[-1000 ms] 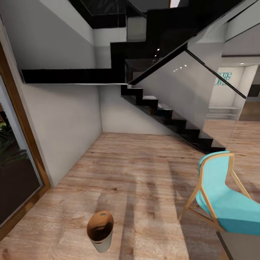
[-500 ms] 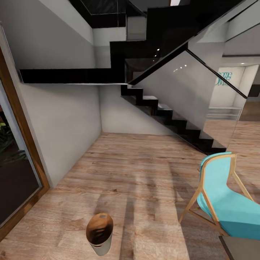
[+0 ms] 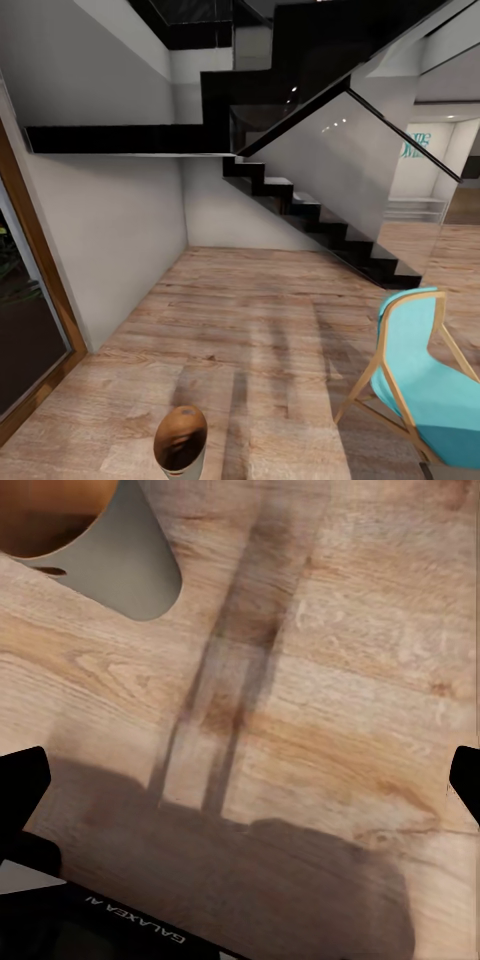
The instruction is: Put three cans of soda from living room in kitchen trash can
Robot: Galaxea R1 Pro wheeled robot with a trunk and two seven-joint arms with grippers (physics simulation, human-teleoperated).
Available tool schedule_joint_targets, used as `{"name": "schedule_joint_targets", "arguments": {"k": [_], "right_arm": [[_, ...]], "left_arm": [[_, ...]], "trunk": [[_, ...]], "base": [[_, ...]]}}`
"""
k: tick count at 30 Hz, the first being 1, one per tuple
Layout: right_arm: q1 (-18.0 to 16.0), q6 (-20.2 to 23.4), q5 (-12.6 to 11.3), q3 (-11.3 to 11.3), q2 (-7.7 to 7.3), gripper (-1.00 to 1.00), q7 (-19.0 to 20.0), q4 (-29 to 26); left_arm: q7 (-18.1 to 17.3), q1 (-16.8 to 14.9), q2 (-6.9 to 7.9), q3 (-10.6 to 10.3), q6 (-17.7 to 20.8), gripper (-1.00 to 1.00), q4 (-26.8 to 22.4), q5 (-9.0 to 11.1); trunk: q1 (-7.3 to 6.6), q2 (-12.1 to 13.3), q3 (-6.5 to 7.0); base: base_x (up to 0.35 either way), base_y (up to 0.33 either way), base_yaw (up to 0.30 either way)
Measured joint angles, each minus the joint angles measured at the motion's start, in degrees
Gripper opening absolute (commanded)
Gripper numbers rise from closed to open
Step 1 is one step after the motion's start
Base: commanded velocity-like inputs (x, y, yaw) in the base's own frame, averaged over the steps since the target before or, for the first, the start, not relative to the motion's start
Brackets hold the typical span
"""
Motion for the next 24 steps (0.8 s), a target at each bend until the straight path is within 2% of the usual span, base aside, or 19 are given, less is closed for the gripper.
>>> {"name": "schedule_joint_targets", "arguments": {"k": [8,20,24], "right_arm": [[0.00,0.00,0.00,0.00,0.00,1.00,-0.02,0.00],[0.00,0.00,0.00,0.00,0.00,1.00,-0.02,0.00],[0.00,0.00,0.00,0.00,0.00,1.00,-0.02,0.00]], "left_arm": [[0.01,0.00,0.00,0.00,0.00,1.00,0.00,0.00],[0.01,0.00,0.00,0.00,0.00,1.00,0.02,0.00],[0.01,0.00,0.00,0.00,0.00,1.00,0.08,0.00]], "trunk": [[0.00,0.00,0.00],[0.00,0.00,0.00],[0.00,0.00,0.00]], "base": [[0.226,0.000,0.000],[0.034,0.001,0.000],[0.054,0.172,0.000]]}}
